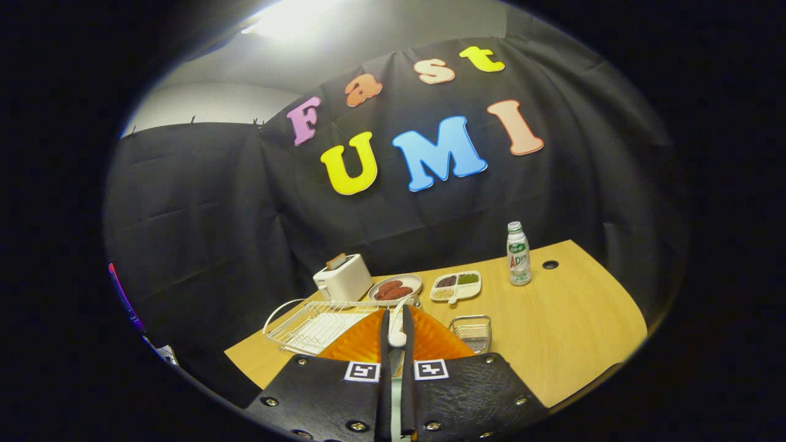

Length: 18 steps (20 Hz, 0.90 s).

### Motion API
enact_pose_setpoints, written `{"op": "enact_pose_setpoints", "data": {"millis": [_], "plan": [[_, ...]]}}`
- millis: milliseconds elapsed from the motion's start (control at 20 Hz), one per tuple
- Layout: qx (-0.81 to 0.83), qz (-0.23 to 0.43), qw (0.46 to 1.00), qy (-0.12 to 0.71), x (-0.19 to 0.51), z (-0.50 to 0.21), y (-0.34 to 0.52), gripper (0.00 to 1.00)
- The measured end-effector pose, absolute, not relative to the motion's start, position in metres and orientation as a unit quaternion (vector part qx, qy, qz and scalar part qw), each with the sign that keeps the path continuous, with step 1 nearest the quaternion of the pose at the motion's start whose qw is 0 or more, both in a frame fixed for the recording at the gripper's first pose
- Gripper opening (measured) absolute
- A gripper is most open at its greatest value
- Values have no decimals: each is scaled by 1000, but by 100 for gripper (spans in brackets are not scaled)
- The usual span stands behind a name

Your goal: Take the plate from the dish rack, then take the spoon from the basket and place it into the plate.

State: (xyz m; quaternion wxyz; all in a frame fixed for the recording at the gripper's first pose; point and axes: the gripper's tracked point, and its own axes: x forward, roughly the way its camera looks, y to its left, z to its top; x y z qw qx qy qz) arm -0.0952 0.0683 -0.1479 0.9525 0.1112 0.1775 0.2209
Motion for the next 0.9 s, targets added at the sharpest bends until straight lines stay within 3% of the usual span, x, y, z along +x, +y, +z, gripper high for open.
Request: {"op": "enact_pose_setpoints", "data": {"millis": [600,750,800,900], "plan": [[57,259,939,218,-100,-225,133,6],[28,232,951,203,-91,-210,117,20],[37,238,952,187,-91,-199,124,20],[34,223,958,175,-85,-181,109,35]]}}
